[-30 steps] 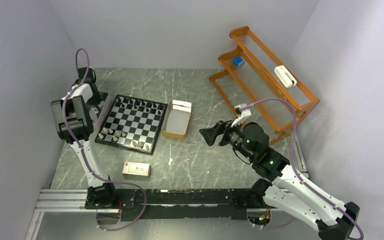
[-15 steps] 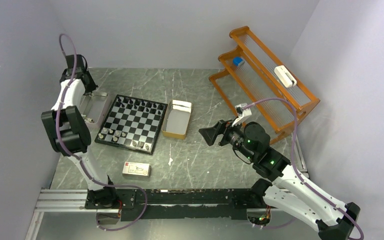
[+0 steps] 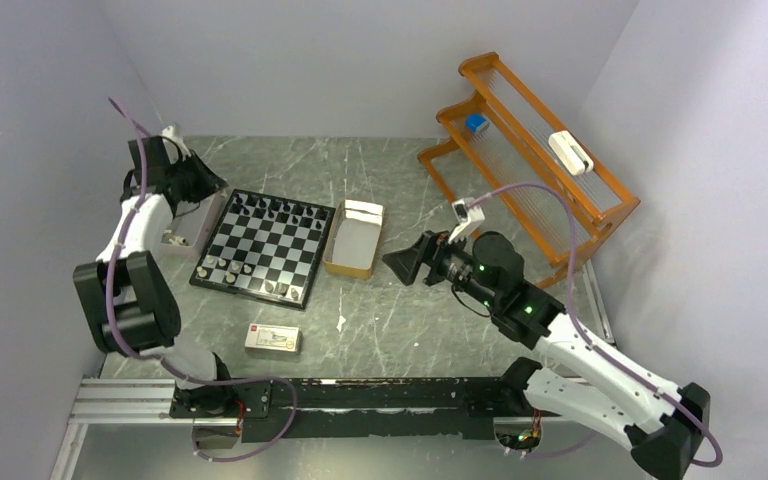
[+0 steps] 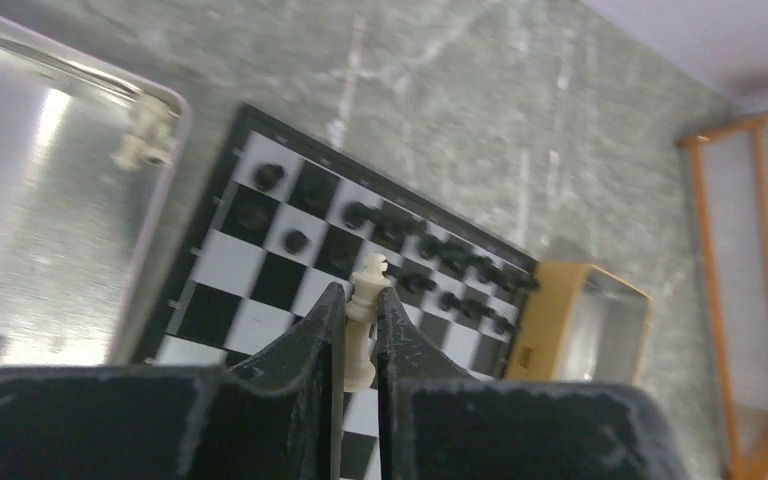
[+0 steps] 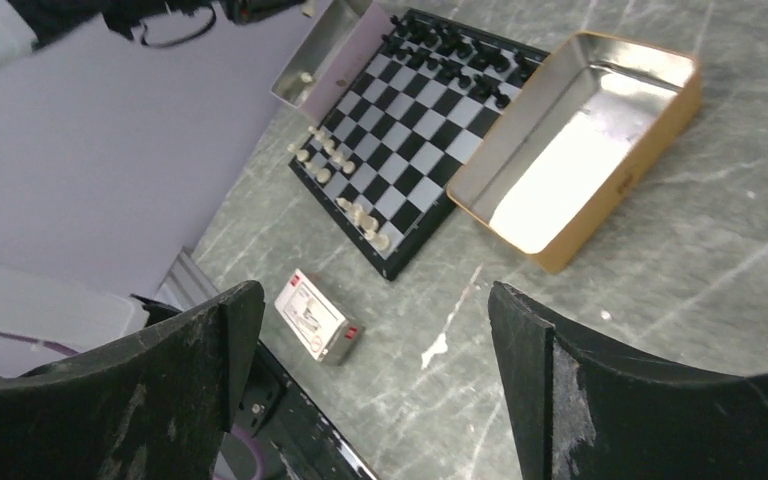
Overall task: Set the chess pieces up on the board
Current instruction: Pick up the chess piece from the storage box, then place the chess piece on the chessboard.
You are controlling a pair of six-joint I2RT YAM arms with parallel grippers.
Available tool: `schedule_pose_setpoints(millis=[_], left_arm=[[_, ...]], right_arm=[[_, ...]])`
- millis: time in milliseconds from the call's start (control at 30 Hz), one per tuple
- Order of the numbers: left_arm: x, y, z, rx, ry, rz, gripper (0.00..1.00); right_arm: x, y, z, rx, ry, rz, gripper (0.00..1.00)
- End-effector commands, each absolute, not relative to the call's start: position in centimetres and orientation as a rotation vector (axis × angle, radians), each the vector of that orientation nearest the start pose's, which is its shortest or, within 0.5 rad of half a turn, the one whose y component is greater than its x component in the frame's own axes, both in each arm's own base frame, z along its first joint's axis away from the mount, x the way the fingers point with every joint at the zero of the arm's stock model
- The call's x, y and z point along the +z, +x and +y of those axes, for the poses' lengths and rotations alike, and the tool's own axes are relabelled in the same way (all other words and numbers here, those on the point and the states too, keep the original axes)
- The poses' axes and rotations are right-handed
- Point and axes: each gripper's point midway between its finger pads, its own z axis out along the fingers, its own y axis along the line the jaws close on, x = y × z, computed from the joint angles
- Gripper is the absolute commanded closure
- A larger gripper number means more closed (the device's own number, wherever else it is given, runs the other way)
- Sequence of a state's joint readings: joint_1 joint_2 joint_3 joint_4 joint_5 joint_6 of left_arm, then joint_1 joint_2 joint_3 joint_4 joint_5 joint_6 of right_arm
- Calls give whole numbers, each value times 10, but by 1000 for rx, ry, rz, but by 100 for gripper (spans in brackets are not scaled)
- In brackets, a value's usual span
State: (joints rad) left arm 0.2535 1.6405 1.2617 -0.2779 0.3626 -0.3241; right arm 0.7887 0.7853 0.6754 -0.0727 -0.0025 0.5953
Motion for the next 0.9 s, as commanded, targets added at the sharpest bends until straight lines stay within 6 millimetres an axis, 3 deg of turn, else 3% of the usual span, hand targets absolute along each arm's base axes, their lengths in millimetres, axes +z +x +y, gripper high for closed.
schedule_pose_setpoints(millis=[0,133,267,500,700,867], left_arm=[[233,435,-8,-740,-286,1918,92],[242,409,-29,-842,-252,1879,92],[243,385,-56,-955,-213,1868,91],[252,357,-78,-1045,-248,1865,91],[264,346,-96,-1101,-267,1863,91],[271,337,-115,-1154,-244,1854,91]], right_arm=[[293,217,274,1136,-203,1750,15],[305,226,305,1244,-235,1731,25],[296,245,330,1258,-249,1754,34],[289,273,381,1284,-247,1784,36],[280,286,432,1243,-280,1773,34],[286,291,462,1236,-302,1715,34]])
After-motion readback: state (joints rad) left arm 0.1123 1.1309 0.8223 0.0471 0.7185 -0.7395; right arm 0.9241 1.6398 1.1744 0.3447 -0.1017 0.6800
